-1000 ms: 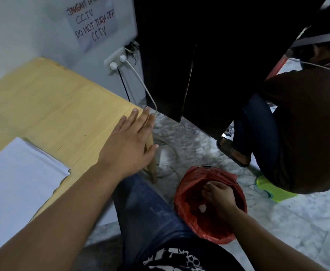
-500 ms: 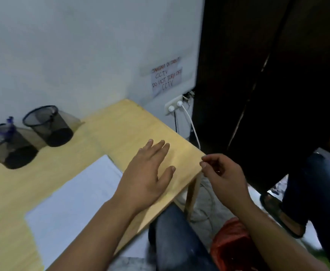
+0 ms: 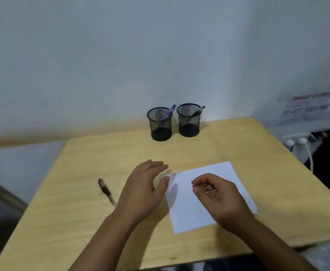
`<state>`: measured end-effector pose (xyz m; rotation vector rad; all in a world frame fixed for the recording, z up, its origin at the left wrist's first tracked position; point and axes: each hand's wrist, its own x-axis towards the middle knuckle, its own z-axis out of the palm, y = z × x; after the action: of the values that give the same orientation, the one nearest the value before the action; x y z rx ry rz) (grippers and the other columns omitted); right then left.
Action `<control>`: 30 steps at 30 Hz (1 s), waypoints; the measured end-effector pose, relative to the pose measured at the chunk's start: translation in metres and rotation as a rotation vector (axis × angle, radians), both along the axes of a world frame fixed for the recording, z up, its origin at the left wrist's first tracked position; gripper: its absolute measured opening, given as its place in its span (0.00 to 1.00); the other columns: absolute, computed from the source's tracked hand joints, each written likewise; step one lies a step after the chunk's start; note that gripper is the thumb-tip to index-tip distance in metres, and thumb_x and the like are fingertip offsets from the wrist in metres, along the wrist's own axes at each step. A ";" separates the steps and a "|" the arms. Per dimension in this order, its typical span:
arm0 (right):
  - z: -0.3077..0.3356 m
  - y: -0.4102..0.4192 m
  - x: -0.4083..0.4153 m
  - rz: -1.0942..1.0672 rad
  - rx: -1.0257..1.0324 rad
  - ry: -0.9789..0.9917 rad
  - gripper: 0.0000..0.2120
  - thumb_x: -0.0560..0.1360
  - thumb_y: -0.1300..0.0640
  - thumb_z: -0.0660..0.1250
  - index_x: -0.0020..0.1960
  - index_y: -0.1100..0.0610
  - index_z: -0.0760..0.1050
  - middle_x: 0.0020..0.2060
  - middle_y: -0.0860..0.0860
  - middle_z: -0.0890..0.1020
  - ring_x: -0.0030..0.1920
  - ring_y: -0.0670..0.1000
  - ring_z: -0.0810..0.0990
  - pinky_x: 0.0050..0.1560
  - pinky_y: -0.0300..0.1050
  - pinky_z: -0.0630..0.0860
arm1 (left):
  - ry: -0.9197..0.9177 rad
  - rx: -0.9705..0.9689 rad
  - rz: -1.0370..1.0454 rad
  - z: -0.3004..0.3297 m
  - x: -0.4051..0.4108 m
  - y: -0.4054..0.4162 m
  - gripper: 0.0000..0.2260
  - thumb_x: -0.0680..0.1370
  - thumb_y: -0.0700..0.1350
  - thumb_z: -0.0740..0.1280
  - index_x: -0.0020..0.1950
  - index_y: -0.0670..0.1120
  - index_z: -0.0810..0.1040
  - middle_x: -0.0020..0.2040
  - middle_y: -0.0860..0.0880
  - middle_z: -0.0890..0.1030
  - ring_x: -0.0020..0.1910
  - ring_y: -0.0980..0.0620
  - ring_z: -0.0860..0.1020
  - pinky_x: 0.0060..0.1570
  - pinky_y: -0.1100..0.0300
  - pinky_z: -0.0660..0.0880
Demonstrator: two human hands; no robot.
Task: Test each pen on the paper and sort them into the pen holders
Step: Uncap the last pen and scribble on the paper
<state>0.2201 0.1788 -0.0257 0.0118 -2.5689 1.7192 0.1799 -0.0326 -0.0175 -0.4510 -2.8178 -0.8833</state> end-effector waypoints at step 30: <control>0.007 -0.114 -0.033 0.375 0.586 -0.003 0.09 0.74 0.52 0.62 0.52 0.41 0.75 0.47 0.39 0.80 0.38 0.38 0.75 0.35 0.33 0.66 | 0.051 0.002 -0.018 -0.032 0.003 -0.107 0.12 0.79 0.58 0.62 0.55 0.58 0.82 0.47 0.58 0.76 0.50 0.56 0.72 0.49 0.63 0.70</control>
<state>0.1866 0.0649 -0.0184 0.5393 -3.1158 0.9566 0.1827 -0.1396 -0.0494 -0.4918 -2.7712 -0.8655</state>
